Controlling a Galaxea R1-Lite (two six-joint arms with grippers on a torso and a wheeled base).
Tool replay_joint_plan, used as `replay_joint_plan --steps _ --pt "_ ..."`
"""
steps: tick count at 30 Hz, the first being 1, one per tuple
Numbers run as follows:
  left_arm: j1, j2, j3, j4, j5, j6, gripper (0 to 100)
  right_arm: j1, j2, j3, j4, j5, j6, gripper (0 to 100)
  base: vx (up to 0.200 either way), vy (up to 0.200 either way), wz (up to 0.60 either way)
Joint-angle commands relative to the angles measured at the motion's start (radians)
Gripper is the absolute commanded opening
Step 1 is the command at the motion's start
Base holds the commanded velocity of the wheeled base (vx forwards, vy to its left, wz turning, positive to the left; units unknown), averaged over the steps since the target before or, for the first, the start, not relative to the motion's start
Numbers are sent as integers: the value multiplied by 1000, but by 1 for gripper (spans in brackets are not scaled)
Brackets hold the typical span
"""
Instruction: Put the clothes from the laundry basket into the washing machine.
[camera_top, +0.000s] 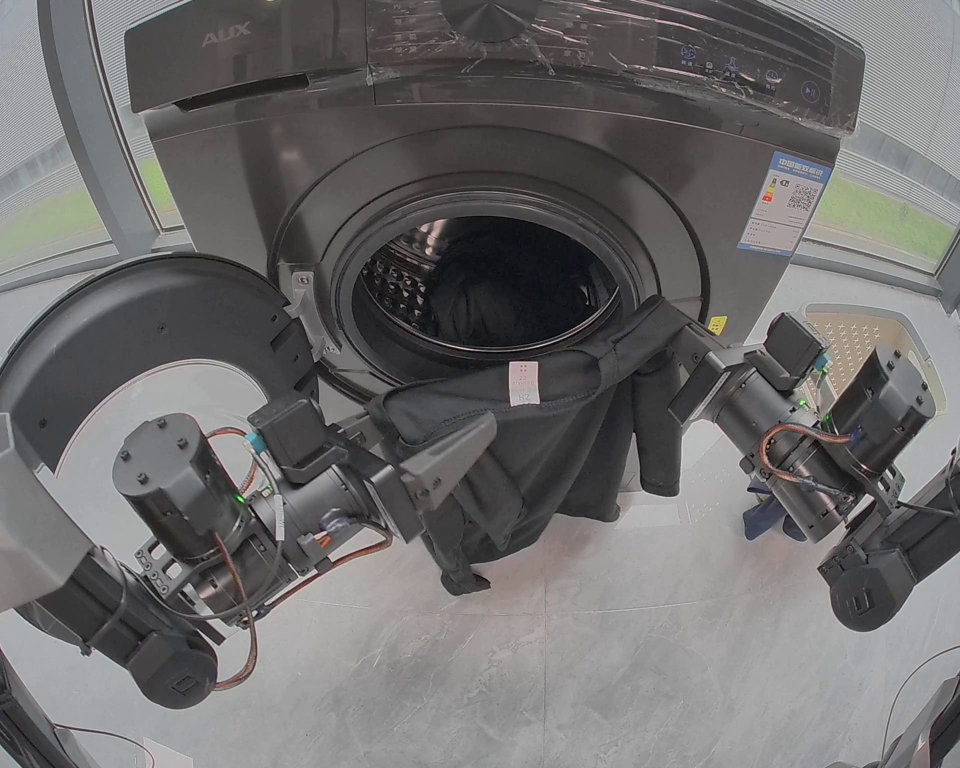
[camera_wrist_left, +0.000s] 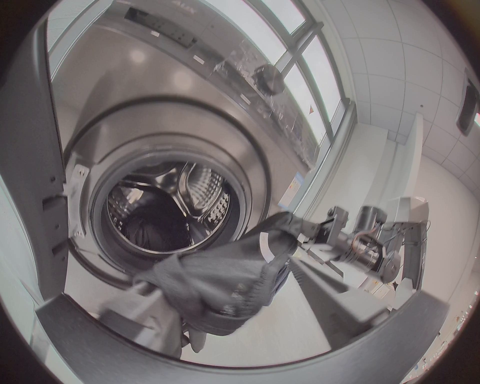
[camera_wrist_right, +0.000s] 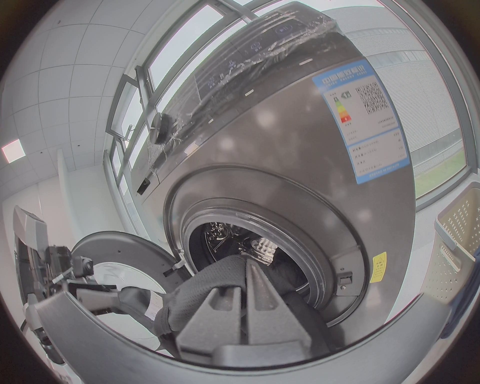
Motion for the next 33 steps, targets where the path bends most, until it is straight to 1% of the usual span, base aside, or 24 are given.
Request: replay_joint_plan --steps 1,3,4,9,14,16,18,23,24,27,33 --pt "3 140 5 0 1 8 100 35 -36 -3 -1 -6 -1 0 0 0 0" --pt "1 163 1 0 1 10 100 42 -36 -3 -1 -10 -2 0 0 0 0" --pt "1 203 -8 0 2 13 100 47 -35 -3 -1 -15 -2 0 0 0 0" --pt "-4 284 -42 0 2 23 100 61 -27 -4 -1 -16 -2 0 0 0 0" --pt "-5 327 -60 -2 10 25 100 61 -21 -15 -1 -21 -1 0 0 0 0" --pt "-14 358 -64 -5 12 46 100 52 2 -32 -1 -23 2 0 0 0 0" --pt "-19 367 -65 -5 12 54 100 52 7 -38 -1 -23 4 0 0 0 0" --pt "-42 390 -71 -5 12 57 100 52 21 -41 -1 -24 4 0 0 0 0" --pt "-47 398 -74 -5 12 57 100 52 24 -44 -1 -27 4 0 0 0 0" --pt "-62 426 -94 -5 13 59 100 55 24 -52 -1 -59 4 0 0 0 0" --pt "-105 455 -136 -5 12 56 100 53 25 -61 -1 -64 18 0 0 0 0"
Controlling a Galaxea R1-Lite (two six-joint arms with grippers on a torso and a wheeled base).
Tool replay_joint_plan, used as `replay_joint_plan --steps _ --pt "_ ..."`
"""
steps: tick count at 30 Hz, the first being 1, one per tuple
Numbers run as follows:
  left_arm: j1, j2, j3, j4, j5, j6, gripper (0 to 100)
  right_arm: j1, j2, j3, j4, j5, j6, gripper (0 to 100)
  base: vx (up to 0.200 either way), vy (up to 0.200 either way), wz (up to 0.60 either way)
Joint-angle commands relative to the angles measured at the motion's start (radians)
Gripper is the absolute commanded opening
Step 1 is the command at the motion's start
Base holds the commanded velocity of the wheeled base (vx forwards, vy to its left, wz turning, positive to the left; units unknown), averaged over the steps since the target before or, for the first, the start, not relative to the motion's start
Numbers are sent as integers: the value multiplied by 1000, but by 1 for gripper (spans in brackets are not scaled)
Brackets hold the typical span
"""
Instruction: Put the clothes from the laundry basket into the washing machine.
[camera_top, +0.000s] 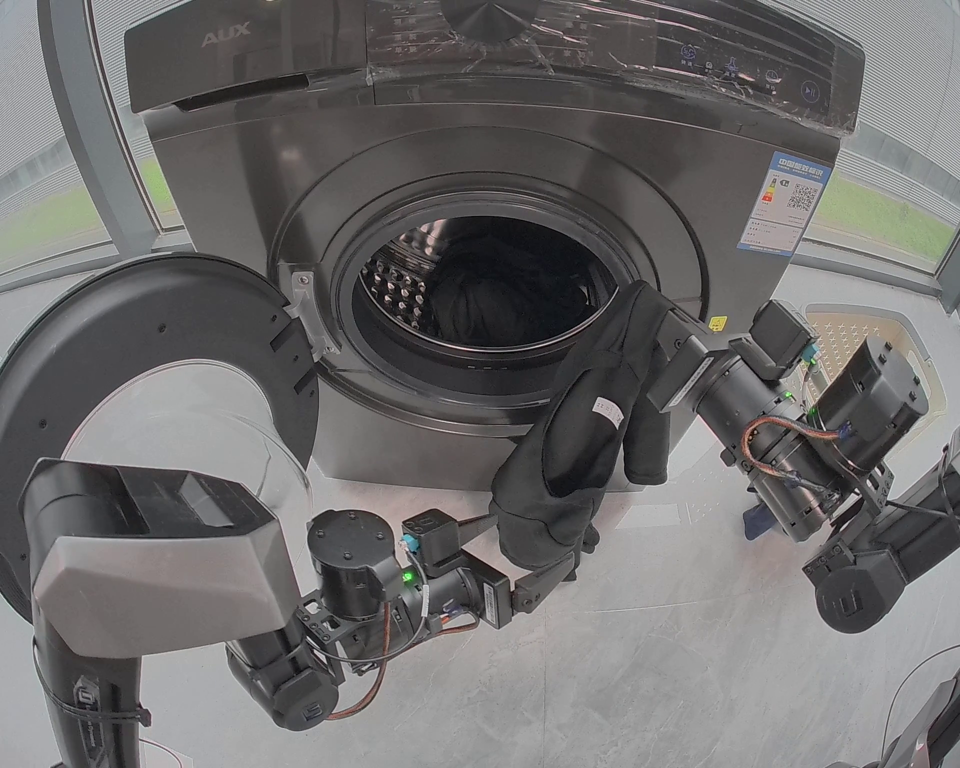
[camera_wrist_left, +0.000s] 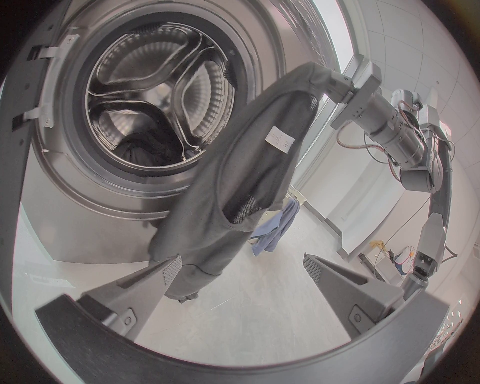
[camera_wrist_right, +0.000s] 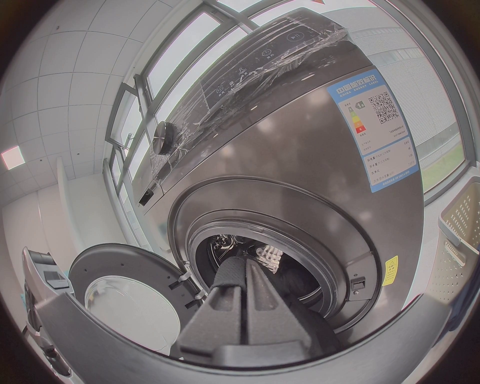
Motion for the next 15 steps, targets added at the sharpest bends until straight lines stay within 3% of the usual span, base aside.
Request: replay_joint_plan --steps 1,9,15 --pt "-36 46 -25 0 0 0 100 -1 7 -11 -1 -1 5 0 0 0 0" --pt "-30 139 -122 0 3 -3 100 1 12 -22 -1 -1 5 0 0 0 0" --pt "-32 204 -249 0 34 -14 100 -1 12 -37 -1 -1 5 0 0 0 0"
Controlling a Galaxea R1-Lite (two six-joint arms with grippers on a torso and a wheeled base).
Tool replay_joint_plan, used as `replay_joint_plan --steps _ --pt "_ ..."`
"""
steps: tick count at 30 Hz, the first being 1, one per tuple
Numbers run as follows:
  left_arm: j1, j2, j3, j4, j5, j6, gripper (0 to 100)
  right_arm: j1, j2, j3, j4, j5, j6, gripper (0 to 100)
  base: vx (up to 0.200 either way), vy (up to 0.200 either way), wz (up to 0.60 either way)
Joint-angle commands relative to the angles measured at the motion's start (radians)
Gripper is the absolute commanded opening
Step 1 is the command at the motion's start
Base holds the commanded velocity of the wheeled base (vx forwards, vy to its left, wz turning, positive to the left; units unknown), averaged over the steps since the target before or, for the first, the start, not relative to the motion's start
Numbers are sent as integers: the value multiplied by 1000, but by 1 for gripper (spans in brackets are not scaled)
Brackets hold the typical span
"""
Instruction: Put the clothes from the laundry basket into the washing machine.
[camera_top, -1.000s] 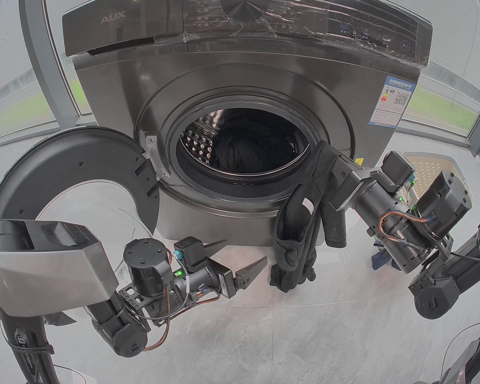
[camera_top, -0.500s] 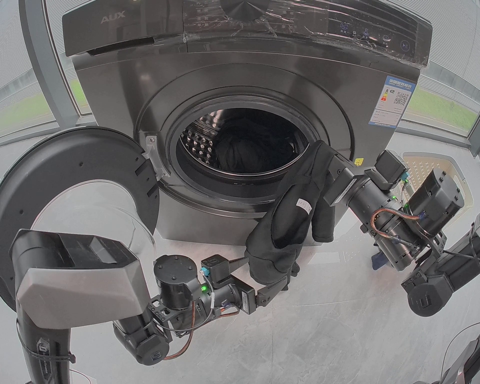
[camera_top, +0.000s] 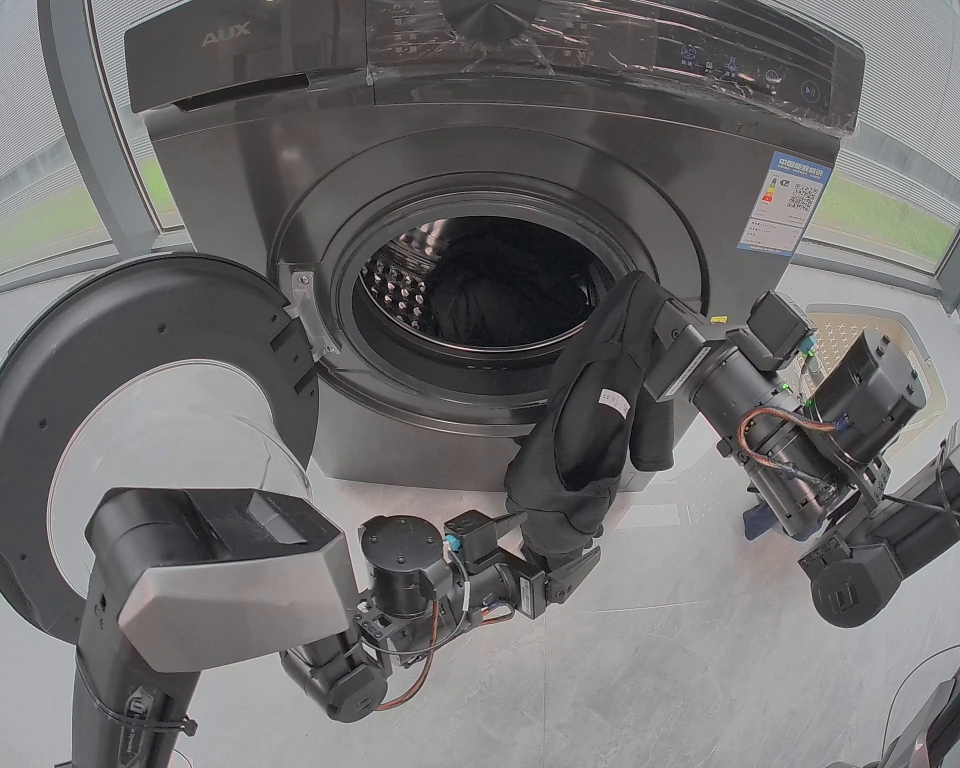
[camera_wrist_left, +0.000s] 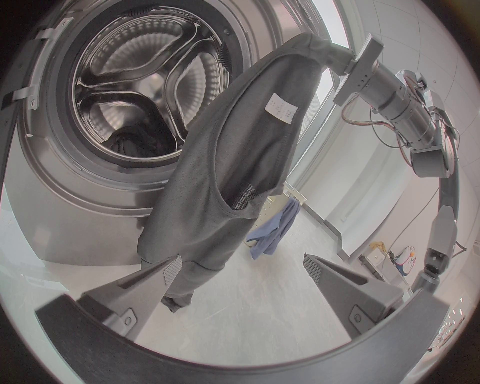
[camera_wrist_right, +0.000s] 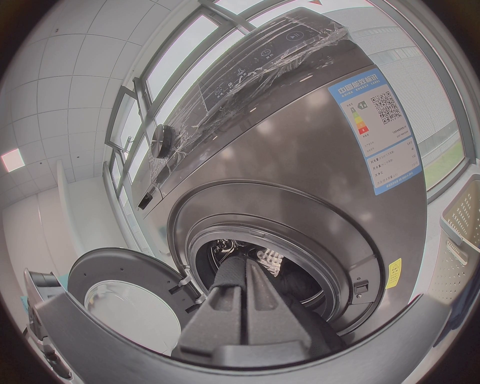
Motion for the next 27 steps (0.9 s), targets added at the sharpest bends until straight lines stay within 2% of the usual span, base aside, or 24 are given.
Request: replay_joint_plan --steps 1,12,20,27 --pt "-5 72 -90 1 14 -9 100 0 4 -9 -1 0 2 0 0 0 0" --pt "-32 188 -262 4 21 -10 100 0 4 -7 -1 0 5 0 0 0 0" --pt "-20 236 -351 4 87 -9 100 6 5 -6 -1 2 11 0 0 0 0" --pt "-16 259 -437 14 165 -9 100 9 10 -3 -1 2 11 0 0 0 0"
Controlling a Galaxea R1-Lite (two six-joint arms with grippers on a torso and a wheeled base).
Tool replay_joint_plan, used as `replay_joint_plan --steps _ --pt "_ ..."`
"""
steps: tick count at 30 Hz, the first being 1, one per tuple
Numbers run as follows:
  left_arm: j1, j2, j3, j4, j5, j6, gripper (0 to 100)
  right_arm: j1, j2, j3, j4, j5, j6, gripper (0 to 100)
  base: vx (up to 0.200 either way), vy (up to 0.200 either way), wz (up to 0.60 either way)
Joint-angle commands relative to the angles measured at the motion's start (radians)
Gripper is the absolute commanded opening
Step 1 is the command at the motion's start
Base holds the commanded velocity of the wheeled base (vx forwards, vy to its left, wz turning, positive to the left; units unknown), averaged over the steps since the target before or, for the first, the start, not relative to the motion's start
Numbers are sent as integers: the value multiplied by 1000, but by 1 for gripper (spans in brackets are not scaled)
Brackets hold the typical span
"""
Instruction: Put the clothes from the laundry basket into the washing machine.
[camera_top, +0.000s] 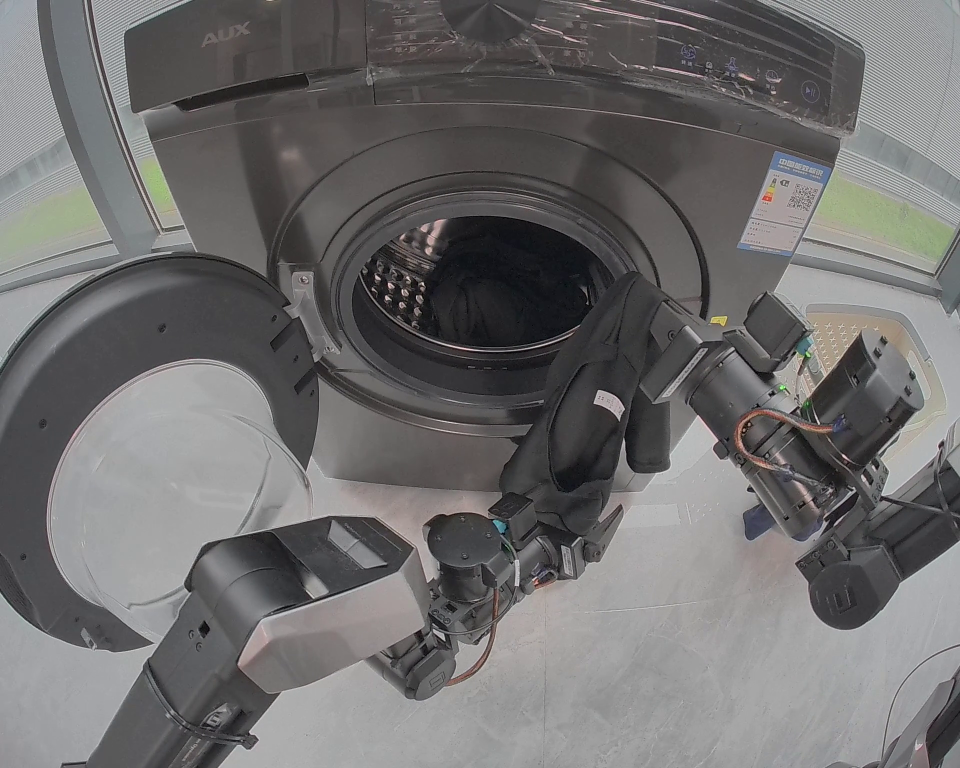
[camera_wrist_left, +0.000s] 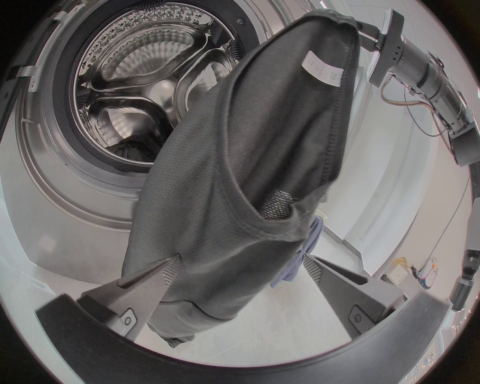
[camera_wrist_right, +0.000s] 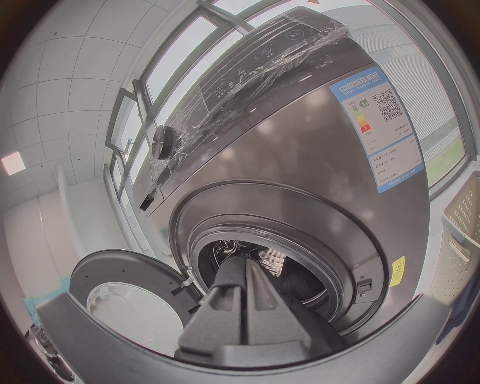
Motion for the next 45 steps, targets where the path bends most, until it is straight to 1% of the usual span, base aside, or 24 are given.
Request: replay_joint_plan --steps 1,3,7,8,17,19,22,23,25,26,28,29,30,31,32,34,37,39,40,42,45 --pt "6 26 -48 2 18 -1 100 2 6 1 0 0 0 0 0 0 0" --pt "10 32 -58 4 29 0 100 2 6 1 0 0 0 0 0 0 0" --pt "10 37 -58 2 30 -1 100 2 6 2 0 0 1 0 0 0 0" --pt "10 40 -58 2 30 0 0 2 6 2 0 0 1 0 0 0 0" --pt "24 23 -45 -7 48 2 0 -7 8 4 0 2 1 0 0 0 0" --pt "26 -20 -7 -9 53 2 0 -9 9 4 0 2 1 0 0 0 0" --pt "20 -121 119 -10 45 8 0 -11 9 4 0 2 1 0 0 0 0" --pt "18 -130 131 -10 45 8 0 -11 9 4 0 2 1 0 0 0 0" --pt "23 -210 239 -10 44 14 0 -21 11 5 0 3 3 0 0 0 0" --pt "27 -233 272 -10 45 25 0 -26 14 5 0 3 1 0 0 0 0" --pt "52 -279 340 -10 47 59 0 -35 15 8 0 3 3 0 0 0 0" --pt "66 -299 370 -12 48 68 0 -37 17 8 0 2 4 0 0 0 0" --pt "75 -314 390 -12 48 71 0 -38 19 10 0 2 6 0 0 0 0" --pt "90 -357 436 -13 45 68 0 -40 23 11 0 2 11 0 0 0 0" --pt "90 -357 436 -13 45 68 0 -40 23 11 0 2 11 0 0 0 0" --pt "128 -452 521 -12 39 65 0 -44 29 16 0 3 17 0 0 0 0" --pt "147 -531 585 -12 32 63 0 -58 29 17 -2 5 17 0 0 0 0" --pt "159 -575 624 -12 22 63 0 -70 28 28 -2 8 18 0 0 0 0" --pt "168 -594 644 -13 18 74 0 -75 28 34 -2 8 18 0 0 0 0" --pt "184 -630 663 -13 12 77 0 -80 28 40 -2 8 18 0 0 0 0" --pt "205 -709 697 -13 -2 76 0 -80 23 54 -2 9 18 0 0 0 0"
